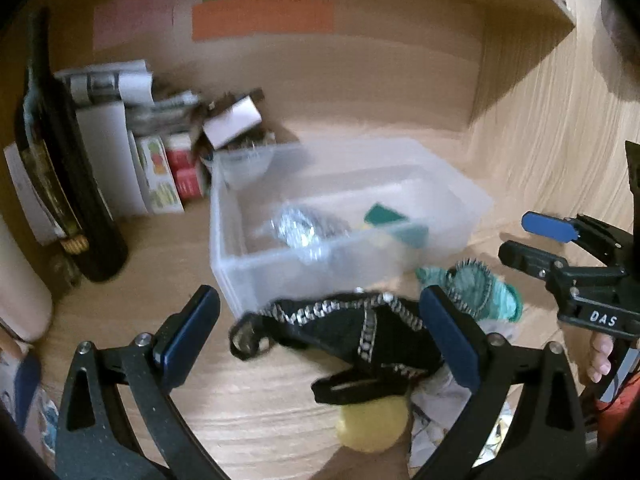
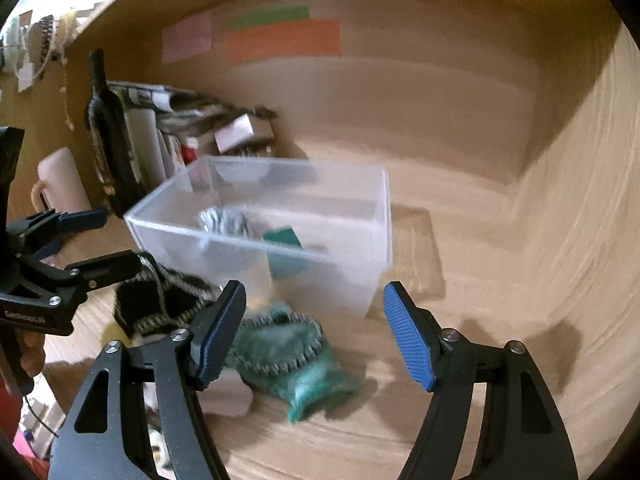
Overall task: Organize soft objects
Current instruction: 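Grasp the teal bracelet with the right tool while the left tool grasps the black strap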
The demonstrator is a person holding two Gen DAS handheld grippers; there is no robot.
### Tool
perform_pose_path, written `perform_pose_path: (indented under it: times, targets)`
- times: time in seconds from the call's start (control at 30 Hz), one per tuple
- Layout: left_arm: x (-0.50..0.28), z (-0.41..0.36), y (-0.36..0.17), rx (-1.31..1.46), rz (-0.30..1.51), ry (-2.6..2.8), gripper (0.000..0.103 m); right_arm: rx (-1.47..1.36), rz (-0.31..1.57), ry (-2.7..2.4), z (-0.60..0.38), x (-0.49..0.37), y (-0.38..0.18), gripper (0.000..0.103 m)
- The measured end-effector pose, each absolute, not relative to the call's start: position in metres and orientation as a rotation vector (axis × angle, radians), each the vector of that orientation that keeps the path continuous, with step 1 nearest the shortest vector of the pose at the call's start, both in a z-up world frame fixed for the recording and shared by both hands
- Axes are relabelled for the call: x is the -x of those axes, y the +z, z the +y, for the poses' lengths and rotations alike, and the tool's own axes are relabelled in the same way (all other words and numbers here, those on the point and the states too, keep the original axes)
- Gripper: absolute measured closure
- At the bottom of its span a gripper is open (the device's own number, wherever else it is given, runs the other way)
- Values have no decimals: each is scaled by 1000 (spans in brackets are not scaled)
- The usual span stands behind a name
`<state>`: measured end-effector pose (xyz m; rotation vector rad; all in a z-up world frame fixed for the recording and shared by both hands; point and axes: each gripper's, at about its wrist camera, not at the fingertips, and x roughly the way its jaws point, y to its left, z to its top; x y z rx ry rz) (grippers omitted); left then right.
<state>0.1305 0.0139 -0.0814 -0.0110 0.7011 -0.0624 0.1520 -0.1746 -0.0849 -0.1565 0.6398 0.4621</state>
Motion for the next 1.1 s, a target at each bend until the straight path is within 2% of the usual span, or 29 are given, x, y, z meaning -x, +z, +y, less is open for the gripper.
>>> perform_pose_path:
  times: [0.07, 0.3, 0.37, 0.4, 0.47, 0.53, 0.7, 0.73, 1.1]
  targets:
    - [-134, 12, -91, 14, 723, -67, 2, 160, 667, 466, -175, -152, -92, 51]
    - [-143, 23, -109, 128, 771, -103, 2, 175, 743, 492, -173, -160, -115, 63]
    - [-142, 24, -111, 140, 774, -115, 10, 172, 764, 495, -173, -164, -120, 68]
    - [-143, 23, -113, 139, 782, -124, 19, 169, 774, 497, -173, -166, -122, 70]
    - [-143, 22, -116, 138, 791, -131, 24, 159, 792, 508, -173, -170, -125, 80]
    - [-141, 22, -117, 143, 792, -138, 37, 148, 798, 517, -174, -171, -127, 84]
    - [-137, 20, -115, 136, 781, -151, 63, 143, 764, 511, -177, -168, -122, 90]
    - [-135, 19, -114, 136, 780, -156, 77, 141, 760, 511, -178, -169, -121, 91]
    - [-109, 12, -85, 95, 681, -169, 83, 137, 686, 499, -187, -160, -102, 93]
